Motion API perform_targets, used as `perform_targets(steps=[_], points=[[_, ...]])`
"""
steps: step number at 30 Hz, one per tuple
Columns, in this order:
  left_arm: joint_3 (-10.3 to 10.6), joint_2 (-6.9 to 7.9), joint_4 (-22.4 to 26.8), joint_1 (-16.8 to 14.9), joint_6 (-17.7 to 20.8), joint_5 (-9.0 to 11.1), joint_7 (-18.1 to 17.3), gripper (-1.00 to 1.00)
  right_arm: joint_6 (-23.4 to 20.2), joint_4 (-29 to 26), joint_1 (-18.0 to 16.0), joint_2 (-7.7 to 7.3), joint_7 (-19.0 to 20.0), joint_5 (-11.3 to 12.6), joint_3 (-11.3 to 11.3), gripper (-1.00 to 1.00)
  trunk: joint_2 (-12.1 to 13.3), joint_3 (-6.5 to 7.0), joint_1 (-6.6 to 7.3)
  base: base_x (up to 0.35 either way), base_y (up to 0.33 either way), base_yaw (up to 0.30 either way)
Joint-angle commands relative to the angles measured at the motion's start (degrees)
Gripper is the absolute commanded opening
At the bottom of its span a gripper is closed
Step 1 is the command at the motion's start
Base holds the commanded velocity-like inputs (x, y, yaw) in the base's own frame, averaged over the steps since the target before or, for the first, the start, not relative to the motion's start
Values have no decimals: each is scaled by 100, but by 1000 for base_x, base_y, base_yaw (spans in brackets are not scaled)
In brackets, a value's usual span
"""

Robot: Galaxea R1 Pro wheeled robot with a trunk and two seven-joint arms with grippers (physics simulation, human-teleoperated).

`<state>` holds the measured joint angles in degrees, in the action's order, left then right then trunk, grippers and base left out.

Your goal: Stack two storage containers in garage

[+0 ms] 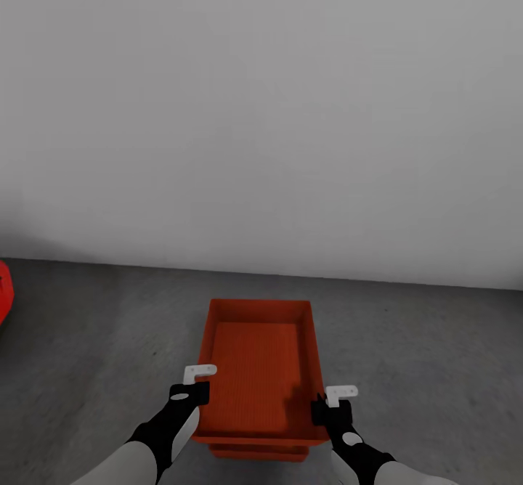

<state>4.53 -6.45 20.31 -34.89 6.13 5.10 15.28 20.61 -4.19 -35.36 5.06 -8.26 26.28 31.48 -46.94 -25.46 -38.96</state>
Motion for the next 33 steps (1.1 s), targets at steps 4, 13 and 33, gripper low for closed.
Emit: perform_targets(steps=[4, 13, 33], points=[[4, -13, 13, 0, 38, 9, 72, -100, 40, 15, -6, 4, -53, 125, -115, -100, -5, -6, -1, 0, 0, 18], [4, -14, 16, 0, 38, 37, 72, -100, 39, 15, -6, 4, -53, 126, -115, -100, -5, -6, -1, 0, 0, 2], [4, -8, 9, 0, 81, 20, 63, -100, 37, 15, -6, 4, -50, 128, -117, -100, -646, -293, -352, 0, 0, 0]])
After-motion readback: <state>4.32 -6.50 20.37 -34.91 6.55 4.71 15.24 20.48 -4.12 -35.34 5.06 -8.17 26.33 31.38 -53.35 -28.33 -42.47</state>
